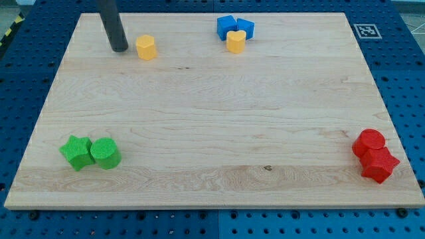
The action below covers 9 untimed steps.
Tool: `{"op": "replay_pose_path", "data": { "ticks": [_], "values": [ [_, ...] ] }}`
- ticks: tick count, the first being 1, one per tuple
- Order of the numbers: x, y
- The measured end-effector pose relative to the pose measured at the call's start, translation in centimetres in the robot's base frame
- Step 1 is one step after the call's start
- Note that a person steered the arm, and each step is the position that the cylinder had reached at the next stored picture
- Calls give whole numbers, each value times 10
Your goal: Push the yellow hexagon towards the blue cube
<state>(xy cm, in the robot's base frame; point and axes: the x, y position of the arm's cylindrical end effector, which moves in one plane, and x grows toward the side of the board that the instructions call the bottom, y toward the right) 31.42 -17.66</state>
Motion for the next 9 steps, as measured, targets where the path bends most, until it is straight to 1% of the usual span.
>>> {"op": "replay_pose_path", "data": {
  "ticks": [1,2,3,4,5,6,9],
  "values": [
    [15,63],
    [15,122],
    [16,115],
    [21,63],
    [5,46],
    [-2,62],
    [-3,152]
  ]
}}
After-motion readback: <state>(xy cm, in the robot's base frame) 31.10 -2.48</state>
